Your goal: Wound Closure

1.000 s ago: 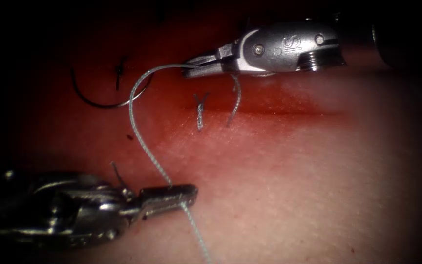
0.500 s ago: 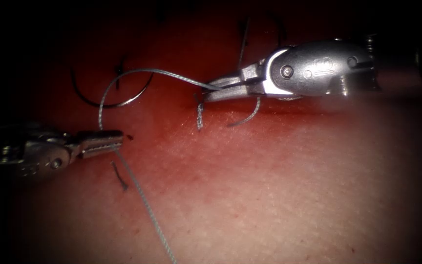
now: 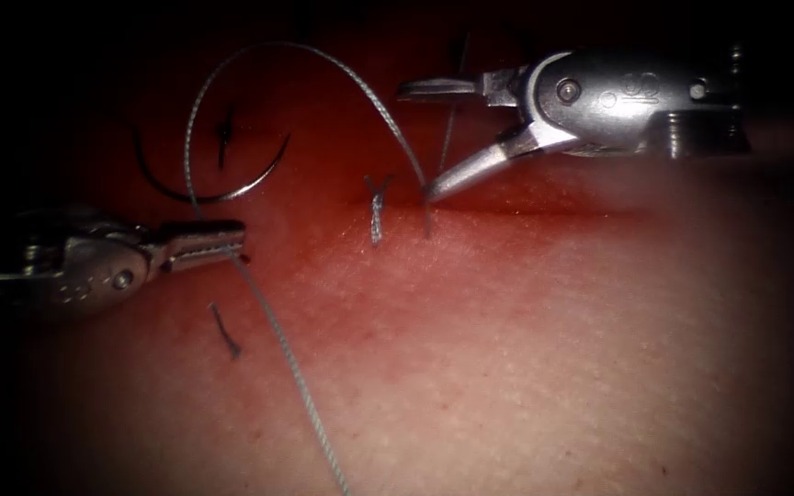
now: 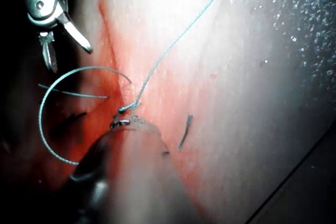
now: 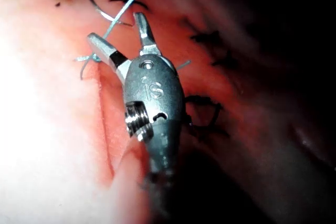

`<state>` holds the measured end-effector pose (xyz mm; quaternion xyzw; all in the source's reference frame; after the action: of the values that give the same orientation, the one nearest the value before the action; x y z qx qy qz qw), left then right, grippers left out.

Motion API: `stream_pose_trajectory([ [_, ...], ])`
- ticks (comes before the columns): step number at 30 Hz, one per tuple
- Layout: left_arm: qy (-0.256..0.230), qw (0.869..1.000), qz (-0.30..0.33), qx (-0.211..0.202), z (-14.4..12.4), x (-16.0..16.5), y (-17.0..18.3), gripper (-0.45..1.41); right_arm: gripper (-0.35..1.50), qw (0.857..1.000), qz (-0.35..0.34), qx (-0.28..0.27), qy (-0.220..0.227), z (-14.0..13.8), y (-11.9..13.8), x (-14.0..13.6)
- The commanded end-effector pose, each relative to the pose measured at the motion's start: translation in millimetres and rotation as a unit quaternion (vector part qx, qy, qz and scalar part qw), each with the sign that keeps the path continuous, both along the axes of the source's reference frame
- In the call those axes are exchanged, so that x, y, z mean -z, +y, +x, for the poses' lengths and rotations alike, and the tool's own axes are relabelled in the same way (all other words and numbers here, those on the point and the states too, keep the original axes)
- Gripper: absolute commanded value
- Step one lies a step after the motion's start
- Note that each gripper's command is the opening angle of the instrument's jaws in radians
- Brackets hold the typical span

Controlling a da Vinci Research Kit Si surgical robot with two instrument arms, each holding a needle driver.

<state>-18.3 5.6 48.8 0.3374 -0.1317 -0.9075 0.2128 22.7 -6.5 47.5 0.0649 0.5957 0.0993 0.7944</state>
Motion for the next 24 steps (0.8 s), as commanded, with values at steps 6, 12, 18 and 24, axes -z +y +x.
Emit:
stream_pose_trajectory([
  [6, -0.002, 1.000, -0.015, 0.003, -1.4, 0.2, 0.7, -0.45, 0.52, 0.999, -0.004, -0.038, 0.009, -0.3, 2.2, -1.7],
  [12, -0.046, 0.999, 0.021, -0.014, -2.5, 0.6, 2.1, -0.45, -0.35, 0.999, 0.002, -0.030, 0.025, 2.5, 1.3, -5.9],
  [18, -0.078, 0.996, 0.048, -0.022, -3.6, 0.2, 2.4, -0.45, -0.35, 0.996, 0.038, -0.044, 0.072, 4.7, 0.6, -7.9],
  [24, -0.107, 0.990, 0.074, -0.054, -5.5, -1.2, 2.9, -0.45, -0.35, 0.993, 0.045, -0.053, 0.099, 6.1, 1.2, -5.8],
])
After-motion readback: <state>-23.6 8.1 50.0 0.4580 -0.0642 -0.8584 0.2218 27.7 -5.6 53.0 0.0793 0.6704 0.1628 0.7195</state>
